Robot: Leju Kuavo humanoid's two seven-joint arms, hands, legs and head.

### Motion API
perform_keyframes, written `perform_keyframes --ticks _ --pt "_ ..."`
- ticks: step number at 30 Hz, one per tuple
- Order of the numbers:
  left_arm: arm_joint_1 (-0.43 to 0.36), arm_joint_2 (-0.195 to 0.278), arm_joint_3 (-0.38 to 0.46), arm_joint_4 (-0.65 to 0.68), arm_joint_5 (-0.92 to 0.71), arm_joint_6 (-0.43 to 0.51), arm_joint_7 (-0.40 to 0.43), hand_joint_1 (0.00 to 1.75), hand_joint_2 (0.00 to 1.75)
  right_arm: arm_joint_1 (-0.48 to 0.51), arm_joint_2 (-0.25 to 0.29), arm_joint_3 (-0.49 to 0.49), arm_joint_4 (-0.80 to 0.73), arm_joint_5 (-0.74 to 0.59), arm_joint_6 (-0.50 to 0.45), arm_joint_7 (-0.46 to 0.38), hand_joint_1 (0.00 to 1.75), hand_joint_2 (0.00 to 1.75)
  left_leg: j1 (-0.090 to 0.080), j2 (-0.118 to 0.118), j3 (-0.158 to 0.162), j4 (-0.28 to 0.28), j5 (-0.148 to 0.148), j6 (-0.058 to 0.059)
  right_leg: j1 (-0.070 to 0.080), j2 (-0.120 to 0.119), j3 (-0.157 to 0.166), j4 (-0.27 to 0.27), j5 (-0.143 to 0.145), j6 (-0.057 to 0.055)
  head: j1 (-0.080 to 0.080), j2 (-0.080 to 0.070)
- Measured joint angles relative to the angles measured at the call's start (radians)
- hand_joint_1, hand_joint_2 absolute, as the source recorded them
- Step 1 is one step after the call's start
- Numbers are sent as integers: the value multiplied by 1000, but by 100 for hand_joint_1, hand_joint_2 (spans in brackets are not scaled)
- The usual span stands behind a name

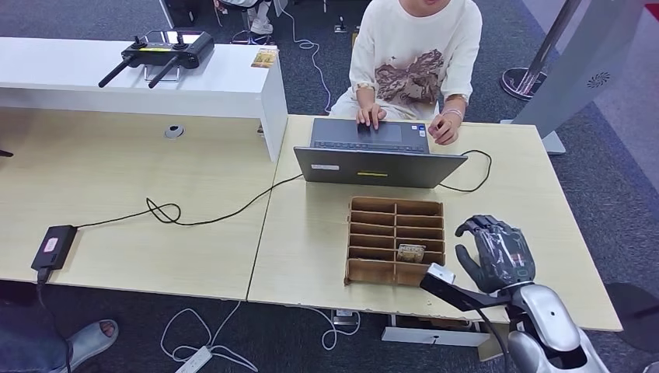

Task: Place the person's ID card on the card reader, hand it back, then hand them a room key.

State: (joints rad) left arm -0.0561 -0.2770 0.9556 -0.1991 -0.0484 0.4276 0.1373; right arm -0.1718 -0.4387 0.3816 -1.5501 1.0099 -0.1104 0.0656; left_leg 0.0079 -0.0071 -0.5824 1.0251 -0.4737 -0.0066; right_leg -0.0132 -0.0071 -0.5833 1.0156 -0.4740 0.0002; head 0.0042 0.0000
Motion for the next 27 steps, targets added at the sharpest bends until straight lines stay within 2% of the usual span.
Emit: perform_keyframes --ticks 5,15,20,27 --pt "0 2 0 0 -4 0 7 0 0 -10 8 21 17 12 -6 3 112 175 0 0 0 0 0 0 0 0 0 0 0 0 0 0" --pt "0 5 0 0 -14 -4 16 0 0 -52 70 76 84 35 -17 6 68 175 0 0 0 0 0 0 0 0 0 1 0 0 0 0" --pt "0 6 0 0 -14 -4 18 0 0 -63 99 90 108 46 -19 6 55 175 0 0 0 0 0 0 0 0 0 0 0 0 0 0" --pt "1 7 0 0 -14 -4 18 0 0 -78 119 101 132 46 -19 6 60 175 0 0 0 0 0 0 0 0 0 0 0 0 0 0"
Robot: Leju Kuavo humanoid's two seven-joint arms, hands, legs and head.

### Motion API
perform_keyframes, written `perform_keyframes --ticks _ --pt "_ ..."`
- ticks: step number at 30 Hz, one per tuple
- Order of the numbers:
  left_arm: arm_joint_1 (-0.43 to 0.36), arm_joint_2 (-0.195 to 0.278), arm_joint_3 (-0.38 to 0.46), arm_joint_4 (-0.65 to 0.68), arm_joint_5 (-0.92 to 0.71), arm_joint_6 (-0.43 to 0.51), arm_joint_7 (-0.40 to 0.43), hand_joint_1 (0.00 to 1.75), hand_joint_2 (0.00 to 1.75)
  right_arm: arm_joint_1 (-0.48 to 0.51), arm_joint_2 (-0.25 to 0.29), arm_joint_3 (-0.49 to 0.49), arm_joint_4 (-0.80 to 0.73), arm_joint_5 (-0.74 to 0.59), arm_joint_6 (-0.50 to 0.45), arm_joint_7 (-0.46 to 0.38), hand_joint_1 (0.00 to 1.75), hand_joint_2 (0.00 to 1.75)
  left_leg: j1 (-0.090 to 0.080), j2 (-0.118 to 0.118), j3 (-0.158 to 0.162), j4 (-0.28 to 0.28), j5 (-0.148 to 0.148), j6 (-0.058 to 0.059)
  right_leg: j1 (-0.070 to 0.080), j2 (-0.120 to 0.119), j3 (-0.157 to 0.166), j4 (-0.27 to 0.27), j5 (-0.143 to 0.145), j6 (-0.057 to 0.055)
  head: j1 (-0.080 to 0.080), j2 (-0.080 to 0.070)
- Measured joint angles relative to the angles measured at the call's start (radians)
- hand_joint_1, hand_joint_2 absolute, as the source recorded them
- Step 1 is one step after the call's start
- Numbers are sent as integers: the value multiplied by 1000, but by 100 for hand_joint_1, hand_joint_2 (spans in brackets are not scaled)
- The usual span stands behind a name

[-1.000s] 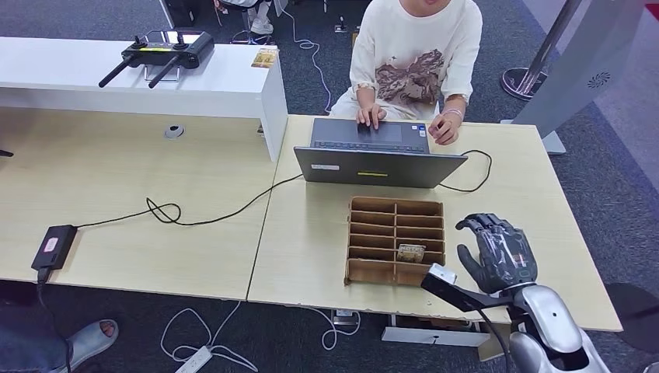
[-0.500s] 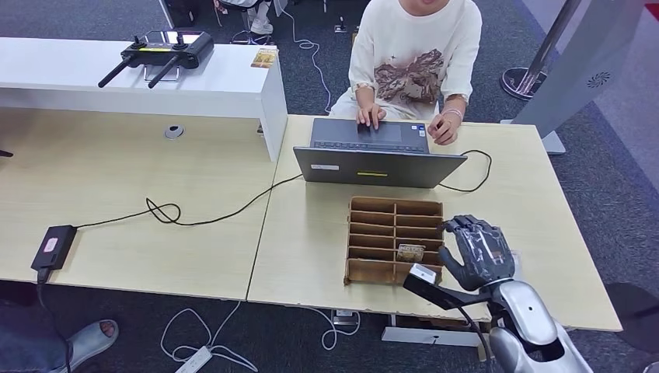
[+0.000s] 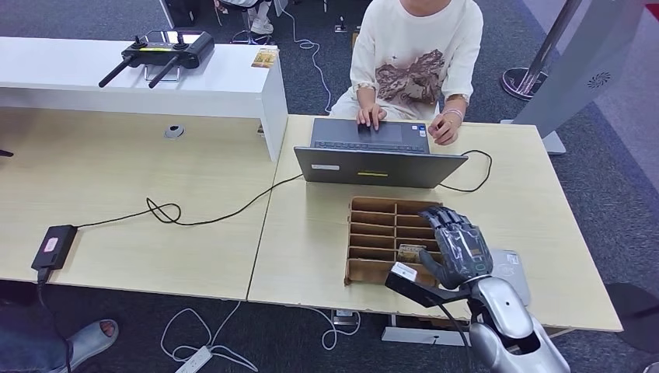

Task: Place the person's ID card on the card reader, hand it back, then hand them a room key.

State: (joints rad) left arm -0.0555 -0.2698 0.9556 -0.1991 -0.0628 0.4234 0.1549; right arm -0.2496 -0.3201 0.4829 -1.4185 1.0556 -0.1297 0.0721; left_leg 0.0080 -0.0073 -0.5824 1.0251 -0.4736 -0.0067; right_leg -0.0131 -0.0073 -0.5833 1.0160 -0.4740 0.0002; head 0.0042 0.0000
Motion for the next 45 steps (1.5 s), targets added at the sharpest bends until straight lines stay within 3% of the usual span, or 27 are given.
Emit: perform_keyframes --ticks 45 --pt "1 1 0 0 0 -9 0 0 0 51 25 28 28 47 -20 11 95 175 0 0 0 0 0 0 0 0 0 0 0 0 0 0"
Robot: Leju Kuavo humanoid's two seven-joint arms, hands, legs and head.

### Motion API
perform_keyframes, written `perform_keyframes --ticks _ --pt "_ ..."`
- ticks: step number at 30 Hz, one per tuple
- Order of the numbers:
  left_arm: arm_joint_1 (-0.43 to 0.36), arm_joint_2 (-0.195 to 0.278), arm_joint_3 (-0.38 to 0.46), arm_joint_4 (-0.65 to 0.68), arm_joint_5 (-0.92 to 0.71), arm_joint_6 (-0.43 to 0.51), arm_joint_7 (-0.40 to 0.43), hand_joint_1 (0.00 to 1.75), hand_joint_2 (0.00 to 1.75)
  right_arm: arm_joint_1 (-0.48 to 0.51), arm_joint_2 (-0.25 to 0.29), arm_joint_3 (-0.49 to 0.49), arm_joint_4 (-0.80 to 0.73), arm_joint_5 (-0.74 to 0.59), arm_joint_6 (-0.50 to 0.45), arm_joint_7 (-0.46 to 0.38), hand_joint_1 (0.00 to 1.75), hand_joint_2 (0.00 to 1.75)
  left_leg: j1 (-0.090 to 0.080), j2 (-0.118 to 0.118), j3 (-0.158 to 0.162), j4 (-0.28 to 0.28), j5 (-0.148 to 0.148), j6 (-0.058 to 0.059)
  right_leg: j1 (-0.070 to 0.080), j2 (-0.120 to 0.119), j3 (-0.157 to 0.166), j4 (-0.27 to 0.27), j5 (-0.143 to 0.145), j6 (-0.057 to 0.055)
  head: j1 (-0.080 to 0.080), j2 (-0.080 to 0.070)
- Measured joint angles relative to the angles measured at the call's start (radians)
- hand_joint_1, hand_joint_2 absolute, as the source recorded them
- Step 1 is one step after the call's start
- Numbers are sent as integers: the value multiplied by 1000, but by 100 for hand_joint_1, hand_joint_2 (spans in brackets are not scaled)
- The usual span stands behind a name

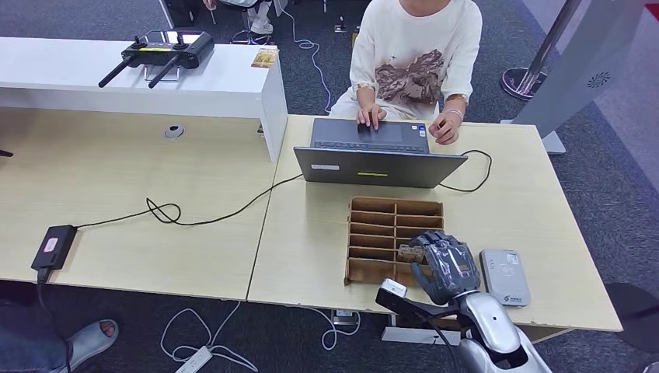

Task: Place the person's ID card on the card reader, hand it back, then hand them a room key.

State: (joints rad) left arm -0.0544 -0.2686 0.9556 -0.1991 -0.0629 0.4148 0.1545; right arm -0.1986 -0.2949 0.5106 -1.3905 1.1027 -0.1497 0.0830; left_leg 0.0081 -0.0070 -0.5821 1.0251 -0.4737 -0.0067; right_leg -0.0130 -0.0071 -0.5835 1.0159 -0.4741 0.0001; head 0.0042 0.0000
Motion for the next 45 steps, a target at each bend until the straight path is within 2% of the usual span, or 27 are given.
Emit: perform_keyframes --ticks 4,19,25,40,45 --pt "0 0 0 0 0 2 0 0 0 1 0 0 0 11 -1 7 101 175 0 0 0 0 0 0 0 0 0 0 0 0 0 0" --pt "0 0 0 0 0 6 -2 0 0 13 0 1 0 26 -10 16 103 175 0 0 0 0 0 0 0 0 0 0 0 0 0 0" --pt "0 0 0 0 0 6 -2 0 0 14 0 1 0 25 -10 16 108 175 0 0 0 0 0 0 0 0 0 0 0 0 0 0" --pt "0 0 0 0 0 8 -3 0 0 12 0 0 0 24 -16 8 108 175 0 0 0 0 0 0 0 0 0 0 0 0 0 0" --pt "0 0 0 0 0 16 -3 0 0 9 0 -2 0 24 -20 4 117 175 0 0 0 0 0 0 0 0 0 0 0 0 0 0"
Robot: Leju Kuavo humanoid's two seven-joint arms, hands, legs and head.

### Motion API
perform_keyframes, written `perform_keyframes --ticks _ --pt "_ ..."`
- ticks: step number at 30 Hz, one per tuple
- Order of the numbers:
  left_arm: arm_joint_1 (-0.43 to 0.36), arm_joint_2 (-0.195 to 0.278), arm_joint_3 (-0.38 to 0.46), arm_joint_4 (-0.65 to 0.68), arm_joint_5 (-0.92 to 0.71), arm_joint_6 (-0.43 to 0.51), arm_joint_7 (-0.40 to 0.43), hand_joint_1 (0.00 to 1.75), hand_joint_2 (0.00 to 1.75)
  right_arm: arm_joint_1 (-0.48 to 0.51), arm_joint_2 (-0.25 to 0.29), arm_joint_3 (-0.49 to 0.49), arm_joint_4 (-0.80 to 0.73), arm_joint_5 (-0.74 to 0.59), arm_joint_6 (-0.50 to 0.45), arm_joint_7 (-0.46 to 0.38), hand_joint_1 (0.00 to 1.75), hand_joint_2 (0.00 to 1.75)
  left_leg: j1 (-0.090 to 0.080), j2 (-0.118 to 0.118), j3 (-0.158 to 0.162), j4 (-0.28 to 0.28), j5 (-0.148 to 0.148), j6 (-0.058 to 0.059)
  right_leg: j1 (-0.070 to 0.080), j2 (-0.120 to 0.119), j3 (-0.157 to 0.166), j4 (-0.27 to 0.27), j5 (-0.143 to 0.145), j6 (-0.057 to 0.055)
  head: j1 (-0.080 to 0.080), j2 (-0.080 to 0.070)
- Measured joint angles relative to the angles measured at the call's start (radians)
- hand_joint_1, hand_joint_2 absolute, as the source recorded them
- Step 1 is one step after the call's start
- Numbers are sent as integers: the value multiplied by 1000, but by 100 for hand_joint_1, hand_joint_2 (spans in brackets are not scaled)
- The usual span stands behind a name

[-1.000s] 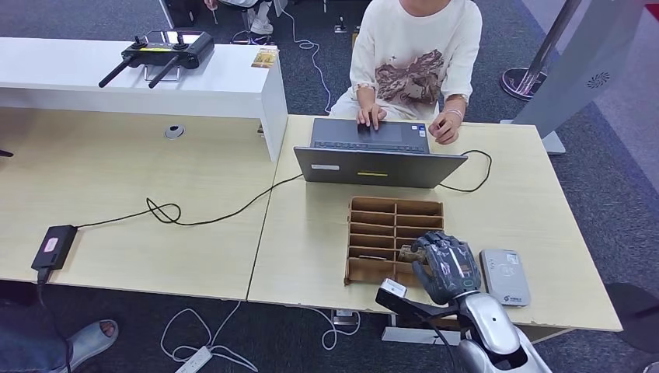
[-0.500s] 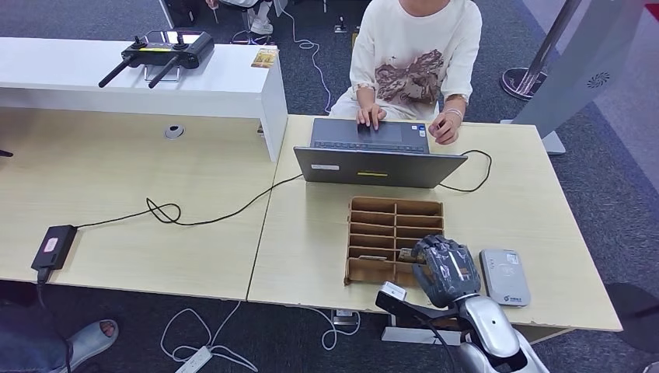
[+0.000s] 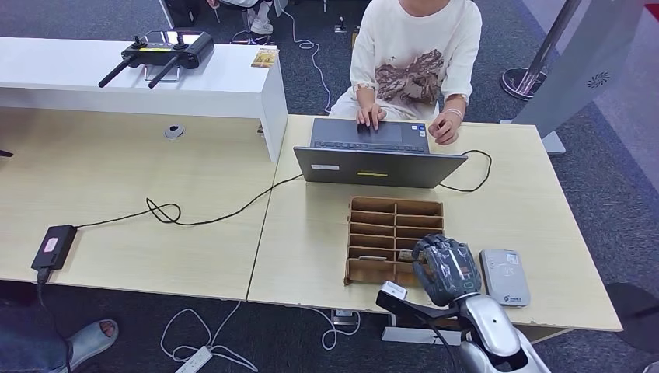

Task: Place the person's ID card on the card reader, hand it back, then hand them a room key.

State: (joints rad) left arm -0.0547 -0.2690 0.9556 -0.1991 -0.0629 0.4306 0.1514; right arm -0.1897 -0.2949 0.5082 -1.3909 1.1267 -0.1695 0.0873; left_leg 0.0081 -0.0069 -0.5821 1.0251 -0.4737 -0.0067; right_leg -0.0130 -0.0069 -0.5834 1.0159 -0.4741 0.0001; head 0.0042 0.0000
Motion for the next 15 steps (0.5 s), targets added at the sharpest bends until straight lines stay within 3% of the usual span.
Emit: perform_keyframes --ticks 7,15 --pt "0 -1 0 0 0 7 0 0 0 -8 0 0 0 -7 -11 -6 120 175 0 0 0 0 0 0 0 0 0 0 0 0 0 0" --pt "0 -3 0 0 0 10 0 0 0 -12 0 -2 -6 -18 -22 -9 95 175 0 0 0 0 0 0 0 0 0 0 0 0 0 0"
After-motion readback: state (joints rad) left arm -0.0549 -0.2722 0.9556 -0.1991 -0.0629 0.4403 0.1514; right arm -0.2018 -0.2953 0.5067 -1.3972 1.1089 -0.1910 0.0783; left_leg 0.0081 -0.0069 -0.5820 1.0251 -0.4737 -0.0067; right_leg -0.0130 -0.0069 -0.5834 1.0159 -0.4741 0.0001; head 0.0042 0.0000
